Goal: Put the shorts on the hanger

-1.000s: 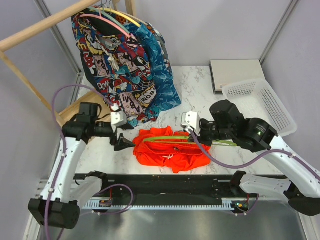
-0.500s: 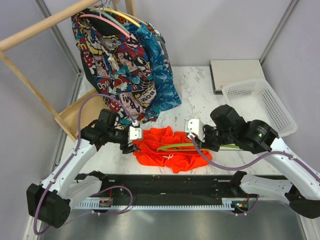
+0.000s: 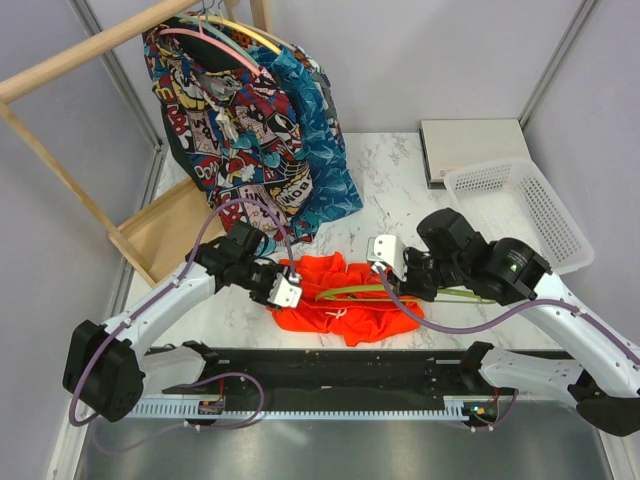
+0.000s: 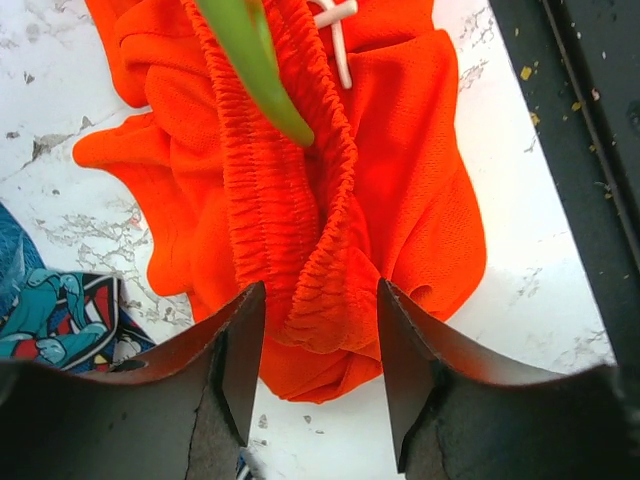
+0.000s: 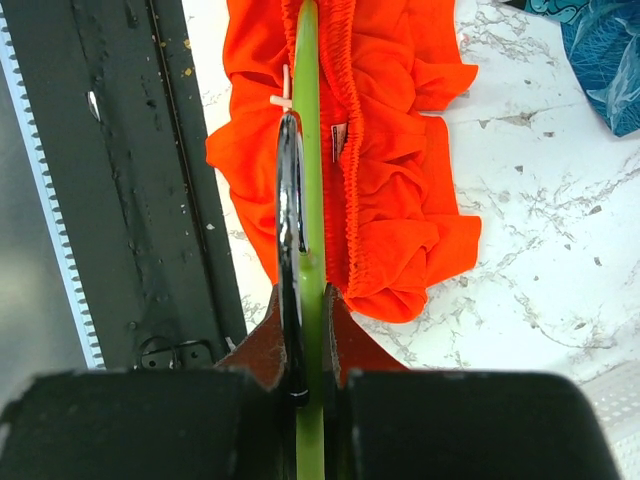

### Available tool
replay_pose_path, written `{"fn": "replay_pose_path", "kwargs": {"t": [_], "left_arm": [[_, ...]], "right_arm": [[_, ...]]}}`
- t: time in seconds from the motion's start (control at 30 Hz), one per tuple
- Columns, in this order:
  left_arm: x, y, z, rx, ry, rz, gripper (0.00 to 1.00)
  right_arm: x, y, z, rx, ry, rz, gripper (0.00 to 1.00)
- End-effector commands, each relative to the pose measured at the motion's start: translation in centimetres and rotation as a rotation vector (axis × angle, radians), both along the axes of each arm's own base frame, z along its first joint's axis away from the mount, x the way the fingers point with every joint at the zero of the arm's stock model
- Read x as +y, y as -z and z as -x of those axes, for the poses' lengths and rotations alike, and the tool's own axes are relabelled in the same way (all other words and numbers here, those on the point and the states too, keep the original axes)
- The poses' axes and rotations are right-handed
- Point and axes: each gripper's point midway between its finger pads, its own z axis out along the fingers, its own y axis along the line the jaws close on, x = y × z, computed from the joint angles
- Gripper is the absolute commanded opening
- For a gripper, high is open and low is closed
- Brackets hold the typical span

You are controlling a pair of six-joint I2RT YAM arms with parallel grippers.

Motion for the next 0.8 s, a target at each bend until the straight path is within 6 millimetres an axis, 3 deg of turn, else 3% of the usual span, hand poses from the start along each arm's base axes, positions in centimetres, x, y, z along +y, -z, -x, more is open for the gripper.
{"fn": "replay_pose_path", "kwargs": {"t": [0.0, 0.13, 0.17, 0.3, 0.5, 0.77], "left_arm": [[-0.1, 0.1, -1.1, -0.134, 0.119, -0.073, 0.51], [0.1, -0.1, -0.4, -0.155, 0.173, -0.092, 0.35], [0.0, -0.1, -0.2, -0.166, 0.191, -0.101, 0.24], [0.4, 0.1, 0.3, -0.179, 0.208, -0.141, 0.02], [-0.3, -2.1, 0.7, -0.219, 0.206, -0.073, 0.02], [-0.7, -4.9, 1.4, -0.174, 0.184, -0.034, 0.02]], "right_arm": [[0.5, -1.1, -0.8, -0.034, 0.029, -0.041, 0.0], [0.9, -1.2, -0.7, -0.016, 0.03, -0.063, 0.0], [1.0, -1.2, -0.7, -0.009, 0.029, -0.069, 0.0], [1.9, -0.3, -0.3, 0.039, 0.009, -0.079, 0.0], [4.2, -0.8, -1.2, 0.052, 0.003, -0.155, 0.0], [5.6, -0.7, -2.8, 0.005, 0.001, -0.187, 0.0]]}}
